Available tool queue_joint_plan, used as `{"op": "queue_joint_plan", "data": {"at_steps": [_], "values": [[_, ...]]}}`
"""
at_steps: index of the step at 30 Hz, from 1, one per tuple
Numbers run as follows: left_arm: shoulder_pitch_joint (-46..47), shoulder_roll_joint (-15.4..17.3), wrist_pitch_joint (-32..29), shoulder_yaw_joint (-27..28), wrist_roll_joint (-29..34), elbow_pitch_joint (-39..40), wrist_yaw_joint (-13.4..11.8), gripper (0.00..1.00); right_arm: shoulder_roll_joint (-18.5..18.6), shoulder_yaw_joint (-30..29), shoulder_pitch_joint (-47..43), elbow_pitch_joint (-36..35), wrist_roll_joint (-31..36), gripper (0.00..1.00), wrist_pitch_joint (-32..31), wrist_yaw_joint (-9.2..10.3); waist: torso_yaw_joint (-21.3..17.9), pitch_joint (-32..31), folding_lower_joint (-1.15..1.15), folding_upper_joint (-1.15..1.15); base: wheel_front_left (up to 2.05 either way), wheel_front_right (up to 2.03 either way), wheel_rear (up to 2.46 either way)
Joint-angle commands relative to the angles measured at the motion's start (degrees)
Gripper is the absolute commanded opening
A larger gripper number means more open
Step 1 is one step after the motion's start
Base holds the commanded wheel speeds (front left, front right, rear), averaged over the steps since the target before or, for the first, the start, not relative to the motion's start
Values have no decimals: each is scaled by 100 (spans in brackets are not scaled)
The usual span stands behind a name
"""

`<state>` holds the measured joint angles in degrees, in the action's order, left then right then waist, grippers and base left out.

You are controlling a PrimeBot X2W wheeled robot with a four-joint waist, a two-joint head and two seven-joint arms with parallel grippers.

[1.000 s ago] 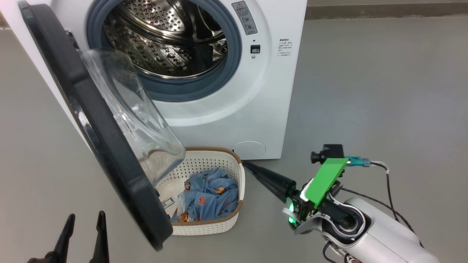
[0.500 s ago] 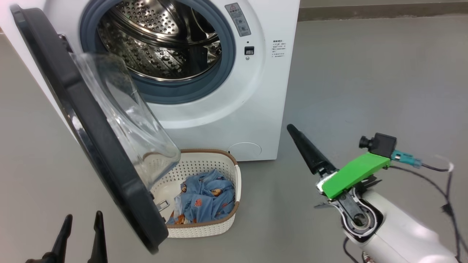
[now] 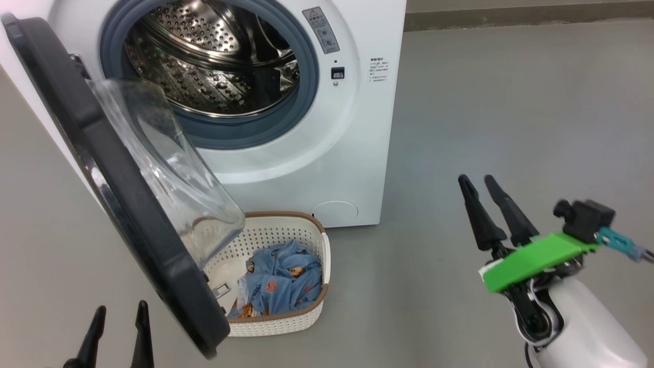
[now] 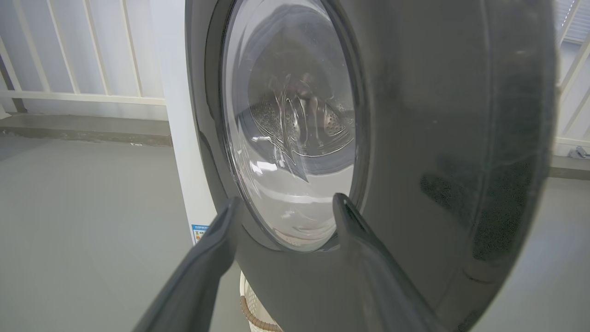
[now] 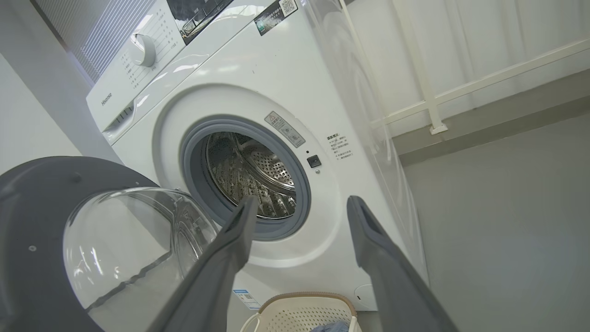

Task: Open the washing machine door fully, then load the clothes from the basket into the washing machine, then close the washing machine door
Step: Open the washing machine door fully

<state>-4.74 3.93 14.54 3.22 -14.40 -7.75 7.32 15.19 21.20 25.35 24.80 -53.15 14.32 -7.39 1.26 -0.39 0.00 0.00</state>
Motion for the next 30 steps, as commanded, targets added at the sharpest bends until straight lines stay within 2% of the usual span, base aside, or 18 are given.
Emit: {"op": "queue_joint_plan", "data": {"at_steps": [1,2,8,16,30], "values": [[125,66,46,155,-61,139,17,100,-99,-236,-194,-351,530,100,67,-10,6,0,0,0,0,0,0],[125,66,46,155,-61,139,17,100,-99,-236,-194,-351,530,100,67,-10,6,0,0,0,0,0,0],[107,58,46,140,-61,147,17,100,-308,-973,-990,-1029,2143,100,67,-10,3,7,0,0,0,0,0],[102,42,46,150,-64,148,17,100,-532,-1487,-1707,-1564,3574,100,67,-10,30,3,0,0,0,0,0],[63,59,46,133,51,95,17,100,-1116,-2274,-2428,-1894,4654,100,67,-10,114,-59,0,0,0,0,0]]}}
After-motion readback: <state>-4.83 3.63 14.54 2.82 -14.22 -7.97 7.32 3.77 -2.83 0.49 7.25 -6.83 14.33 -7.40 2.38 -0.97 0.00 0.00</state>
